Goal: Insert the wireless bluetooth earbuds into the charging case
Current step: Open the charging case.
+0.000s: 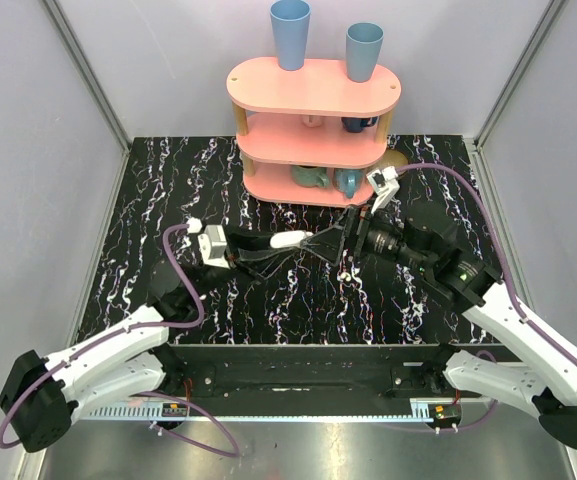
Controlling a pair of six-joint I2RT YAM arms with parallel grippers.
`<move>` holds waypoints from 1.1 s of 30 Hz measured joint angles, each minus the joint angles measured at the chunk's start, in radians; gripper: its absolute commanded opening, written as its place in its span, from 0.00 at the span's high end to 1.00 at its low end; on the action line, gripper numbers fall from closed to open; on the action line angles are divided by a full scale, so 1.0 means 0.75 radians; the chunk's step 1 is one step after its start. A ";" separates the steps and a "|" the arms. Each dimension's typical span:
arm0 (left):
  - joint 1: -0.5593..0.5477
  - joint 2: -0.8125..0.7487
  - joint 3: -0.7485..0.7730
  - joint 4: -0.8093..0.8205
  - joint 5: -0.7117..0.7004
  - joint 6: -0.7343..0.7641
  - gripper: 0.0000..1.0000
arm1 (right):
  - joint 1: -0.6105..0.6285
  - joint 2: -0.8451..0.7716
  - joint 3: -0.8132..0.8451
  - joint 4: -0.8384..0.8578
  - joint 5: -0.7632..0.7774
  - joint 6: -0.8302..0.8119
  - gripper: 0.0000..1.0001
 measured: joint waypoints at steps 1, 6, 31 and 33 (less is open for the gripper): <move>0.000 0.008 0.006 -0.001 0.003 -0.005 1.00 | 0.000 0.010 0.000 -0.020 0.001 -0.011 0.06; 0.000 0.051 0.021 0.012 0.028 -0.041 1.00 | 0.000 0.024 0.000 -0.081 -0.005 -0.051 0.06; 0.030 0.112 0.037 0.083 0.239 -0.168 1.00 | 0.011 0.010 0.000 -0.083 0.005 -0.065 0.05; 0.030 0.114 0.037 0.090 0.255 -0.181 1.00 | 0.011 0.007 0.000 -0.074 0.007 -0.065 0.05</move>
